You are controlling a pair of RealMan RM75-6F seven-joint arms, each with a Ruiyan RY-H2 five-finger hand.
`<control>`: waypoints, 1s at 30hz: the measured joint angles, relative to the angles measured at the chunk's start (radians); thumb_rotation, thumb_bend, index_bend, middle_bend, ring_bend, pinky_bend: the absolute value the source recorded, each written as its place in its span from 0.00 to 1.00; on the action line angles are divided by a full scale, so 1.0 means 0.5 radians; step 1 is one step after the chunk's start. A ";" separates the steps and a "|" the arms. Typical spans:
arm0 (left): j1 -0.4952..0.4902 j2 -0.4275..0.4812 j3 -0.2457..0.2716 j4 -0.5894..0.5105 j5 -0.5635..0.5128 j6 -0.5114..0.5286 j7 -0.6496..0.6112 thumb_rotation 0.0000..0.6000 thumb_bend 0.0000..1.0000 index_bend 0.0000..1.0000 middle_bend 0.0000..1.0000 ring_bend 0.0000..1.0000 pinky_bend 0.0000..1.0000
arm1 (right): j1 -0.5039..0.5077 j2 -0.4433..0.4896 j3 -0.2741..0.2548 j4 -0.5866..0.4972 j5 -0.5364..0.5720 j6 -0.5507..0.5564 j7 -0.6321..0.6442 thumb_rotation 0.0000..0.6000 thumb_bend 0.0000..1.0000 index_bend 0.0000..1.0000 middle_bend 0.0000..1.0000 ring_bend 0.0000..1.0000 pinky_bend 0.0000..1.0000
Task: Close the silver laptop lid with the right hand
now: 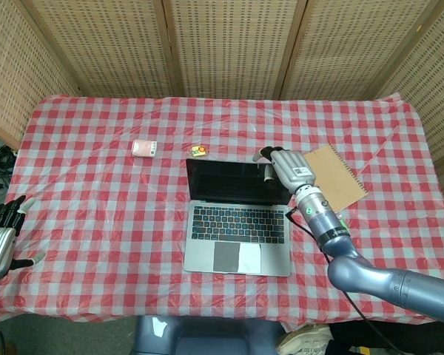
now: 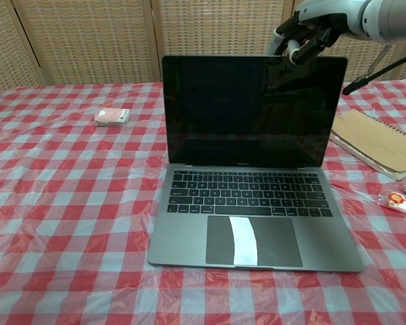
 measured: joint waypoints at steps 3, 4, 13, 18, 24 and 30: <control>-0.006 -0.005 0.005 0.003 -0.003 -0.014 0.004 1.00 0.00 0.00 0.00 0.00 0.00 | 0.040 0.010 -0.019 0.003 0.085 -0.028 0.010 1.00 1.00 0.38 0.41 0.31 0.38; -0.007 -0.006 0.005 0.005 -0.005 -0.014 0.007 1.00 0.00 0.00 0.00 0.00 0.00 | 0.051 0.015 -0.023 0.003 0.103 -0.037 0.021 1.00 1.00 0.39 0.42 0.32 0.39; -0.011 -0.017 0.009 0.001 -0.019 -0.018 0.030 1.00 0.00 0.00 0.00 0.00 0.00 | 0.070 0.139 -0.030 -0.080 0.161 -0.137 0.191 1.00 1.00 0.41 0.44 0.34 0.42; -0.012 -0.018 0.013 -0.005 -0.022 -0.018 0.045 1.00 0.00 0.00 0.00 0.00 0.00 | 0.073 0.252 -0.036 -0.170 0.198 -0.250 0.302 1.00 1.00 0.42 0.45 0.35 0.43; -0.008 -0.013 0.020 -0.020 -0.009 -0.004 0.052 1.00 0.00 0.00 0.00 0.00 0.00 | 0.093 0.384 -0.068 -0.277 0.248 -0.397 0.393 1.00 1.00 0.43 0.45 0.35 0.43; -0.008 -0.010 0.027 -0.025 0.005 0.002 0.059 1.00 0.00 0.00 0.00 0.00 0.00 | 0.129 0.464 -0.148 -0.354 0.205 -0.554 0.435 1.00 1.00 0.43 0.46 0.36 0.43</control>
